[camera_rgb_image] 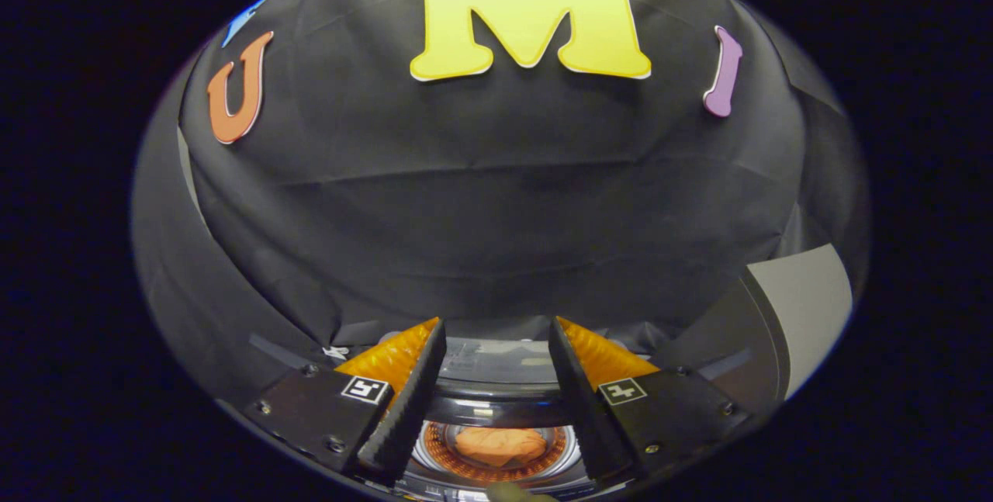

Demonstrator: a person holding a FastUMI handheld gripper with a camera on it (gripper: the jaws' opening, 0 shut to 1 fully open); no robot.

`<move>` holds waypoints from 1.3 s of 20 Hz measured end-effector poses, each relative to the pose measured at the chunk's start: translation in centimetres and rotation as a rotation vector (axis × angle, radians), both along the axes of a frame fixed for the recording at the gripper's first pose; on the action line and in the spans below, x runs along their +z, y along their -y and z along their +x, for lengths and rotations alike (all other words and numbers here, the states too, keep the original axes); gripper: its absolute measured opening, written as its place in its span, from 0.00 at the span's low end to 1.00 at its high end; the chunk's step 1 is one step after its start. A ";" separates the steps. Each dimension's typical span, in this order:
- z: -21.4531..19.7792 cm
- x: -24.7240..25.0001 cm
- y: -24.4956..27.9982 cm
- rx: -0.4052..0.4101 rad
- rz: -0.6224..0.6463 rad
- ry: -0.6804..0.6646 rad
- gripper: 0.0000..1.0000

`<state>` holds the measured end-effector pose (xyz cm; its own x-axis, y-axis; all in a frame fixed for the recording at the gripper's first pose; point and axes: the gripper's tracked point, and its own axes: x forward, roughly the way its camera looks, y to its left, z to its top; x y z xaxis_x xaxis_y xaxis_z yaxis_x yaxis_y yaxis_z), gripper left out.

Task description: Put the clothes into the washing machine and then close the washing machine lid.

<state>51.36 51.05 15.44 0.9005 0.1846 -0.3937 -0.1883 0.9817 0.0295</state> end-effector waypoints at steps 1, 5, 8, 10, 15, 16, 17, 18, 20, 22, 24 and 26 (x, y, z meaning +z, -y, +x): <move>-0.2 -0.1 0.0 0.002 0.000 0.000 0.84; -1.3 -0.7 0.1 0.010 0.005 0.012 0.84; -2.2 -1.2 0.2 0.021 0.011 0.025 0.84; -2.9 -1.7 0.3 0.027 0.012 0.033 0.84; -4.3 -3.0 0.2 0.046 -0.010 0.039 0.84; -4.6 -3.1 0.3 0.051 -0.014 0.044 0.84; -4.8 -3.5 0.3 0.053 -0.011 0.047 0.84; -5.0 -3.8 0.3 0.055 -0.005 0.048 0.84; -5.4 -5.3 0.5 0.053 -0.025 0.022 0.84; -6.2 -7.2 0.5 0.077 -0.033 -0.035 0.92; -6.4 -8.4 0.6 0.080 -0.050 -0.046 0.92; -7.2 -8.9 0.6 0.089 -0.071 -0.071 0.92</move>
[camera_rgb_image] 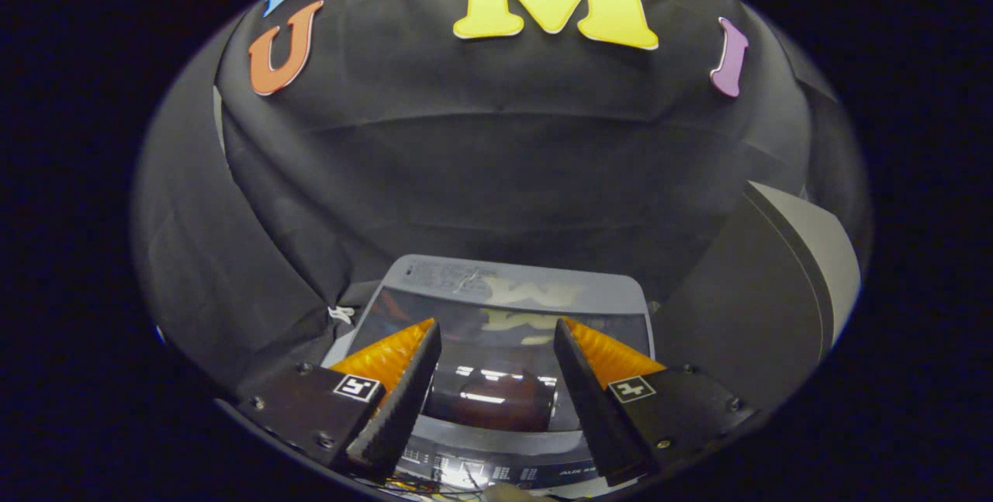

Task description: Put the clothes into the washing machine and then close the washing machine lid.

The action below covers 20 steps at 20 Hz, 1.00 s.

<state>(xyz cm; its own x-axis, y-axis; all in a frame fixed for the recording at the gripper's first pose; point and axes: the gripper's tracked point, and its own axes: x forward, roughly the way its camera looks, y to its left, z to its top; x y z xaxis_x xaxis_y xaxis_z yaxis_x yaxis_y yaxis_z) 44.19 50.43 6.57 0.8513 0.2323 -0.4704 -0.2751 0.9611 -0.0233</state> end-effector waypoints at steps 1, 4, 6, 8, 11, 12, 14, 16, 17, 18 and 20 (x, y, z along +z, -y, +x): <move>-0.1 -0.5 -0.1 0.003 0.000 -0.016 0.92; -0.3 -1.2 -0.2 0.005 -0.014 -0.045 0.92; -0.8 -1.6 -0.3 0.010 -0.018 -0.060 0.92; -0.8 -1.6 -0.1 0.007 -0.021 -0.056 0.92; -1.2 -1.7 0.3 0.013 -0.025 -0.058 0.92; -1.4 -1.6 0.6 0.012 -0.025 -0.056 0.92; -2.0 -1.2 1.2 0.016 -0.020 -0.054 0.92; -3.2 -0.7 1.6 0.032 -0.007 -0.048 0.92; -3.9 -0.2 2.0 0.042 -0.012 -0.037 0.92; -4.7 0.6 2.5 0.049 -0.006 -0.021 0.92; -6.7 3.1 3.5 0.067 0.027 0.027 0.92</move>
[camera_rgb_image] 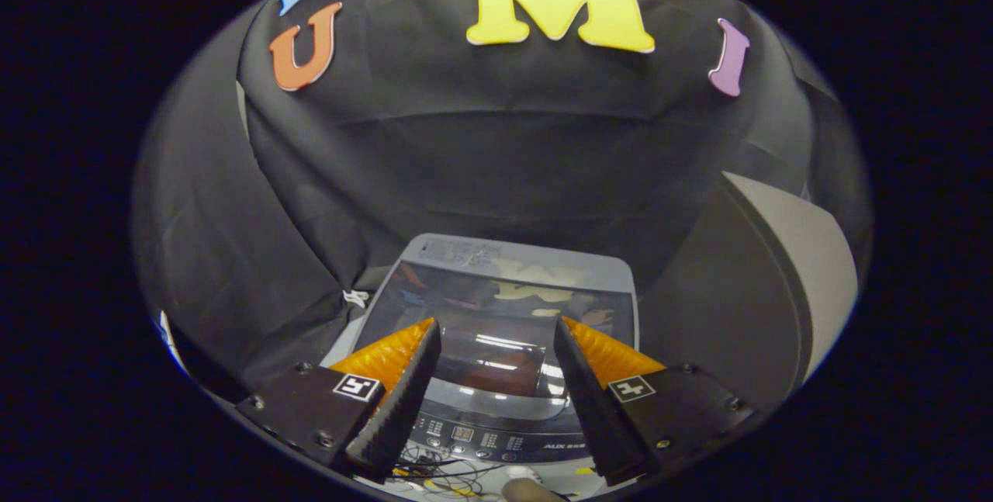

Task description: Put the clothes into the washing machine and then close the washing machine lid.

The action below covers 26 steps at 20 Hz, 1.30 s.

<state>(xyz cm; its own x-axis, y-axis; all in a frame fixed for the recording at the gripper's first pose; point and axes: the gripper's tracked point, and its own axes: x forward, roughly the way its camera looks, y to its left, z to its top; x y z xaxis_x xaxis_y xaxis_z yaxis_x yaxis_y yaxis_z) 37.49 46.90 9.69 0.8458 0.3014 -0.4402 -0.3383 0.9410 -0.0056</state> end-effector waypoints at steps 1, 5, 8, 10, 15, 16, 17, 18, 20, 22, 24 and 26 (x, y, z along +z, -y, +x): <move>-1.3 1.9 0.5 0.013 0.019 0.034 0.92; -7.9 12.3 5.4 0.044 0.093 0.253 0.92; -14.3 18.4 11.3 0.014 0.152 0.419 0.94; -18.4 21.3 14.8 -0.009 0.165 0.541 0.99; -24.4 17.4 24.9 -0.101 0.114 0.614 1.00; -25.2 15.9 27.1 -0.123 0.126 0.603 1.00; -26.0 14.3 28.8 -0.129 0.138 0.599 1.00; -26.8 12.8 30.7 -0.135 0.143 0.609 1.00; -27.6 9.6 35.2 -0.183 0.122 0.620 1.00; -28.5 5.3 38.8 -0.212 0.099 0.589 1.00; -29.7 1.5 41.4 -0.208 0.136 0.552 1.00; -30.0 -2.5 44.6 -0.255 0.156 0.491 1.00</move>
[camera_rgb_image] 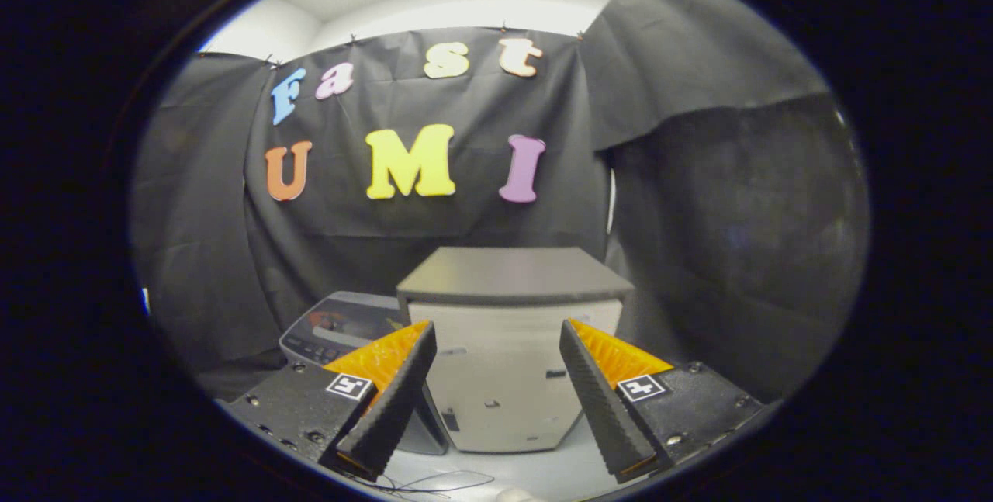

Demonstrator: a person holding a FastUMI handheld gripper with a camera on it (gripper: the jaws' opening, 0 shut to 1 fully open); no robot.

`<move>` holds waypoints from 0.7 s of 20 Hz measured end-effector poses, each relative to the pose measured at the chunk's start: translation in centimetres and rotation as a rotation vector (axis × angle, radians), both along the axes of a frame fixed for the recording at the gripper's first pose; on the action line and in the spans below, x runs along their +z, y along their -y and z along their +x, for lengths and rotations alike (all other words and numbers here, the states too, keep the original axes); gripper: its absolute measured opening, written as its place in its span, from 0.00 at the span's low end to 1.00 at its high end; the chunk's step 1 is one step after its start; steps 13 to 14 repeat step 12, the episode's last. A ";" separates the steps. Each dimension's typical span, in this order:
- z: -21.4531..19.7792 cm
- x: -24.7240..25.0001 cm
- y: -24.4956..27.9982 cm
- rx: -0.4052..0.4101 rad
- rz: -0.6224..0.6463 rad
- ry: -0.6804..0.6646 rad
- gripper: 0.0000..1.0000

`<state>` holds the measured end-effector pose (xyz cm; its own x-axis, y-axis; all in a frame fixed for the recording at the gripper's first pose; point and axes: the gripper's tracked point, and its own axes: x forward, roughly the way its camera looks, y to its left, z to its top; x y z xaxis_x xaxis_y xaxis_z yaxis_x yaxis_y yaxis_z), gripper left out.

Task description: Put the clothes into the washing machine and then close the washing machine lid.

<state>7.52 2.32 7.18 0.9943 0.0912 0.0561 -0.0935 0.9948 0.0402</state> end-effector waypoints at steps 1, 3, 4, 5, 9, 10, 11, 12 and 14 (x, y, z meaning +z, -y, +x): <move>-0.2 -1.9 1.3 -0.019 0.013 -0.033 1.00; -0.9 -4.5 3.1 -0.030 0.035 -0.055 1.00; -1.1 -5.6 3.7 -0.034 0.035 -0.072 1.00; -1.2 -6.5 4.2 -0.035 0.027 -0.082 1.00; -1.7 -7.3 4.6 -0.038 -0.027 -0.066 1.00; -1.7 -7.5 4.3 -0.031 -0.045 -0.070 1.00; -1.8 -7.8 3.9 -0.017 -0.058 -0.070 1.00; -2.1 -7.8 3.3 -0.006 -0.078 -0.067 1.00; -2.1 -7.8 3.3 -0.006 -0.078 -0.067 1.00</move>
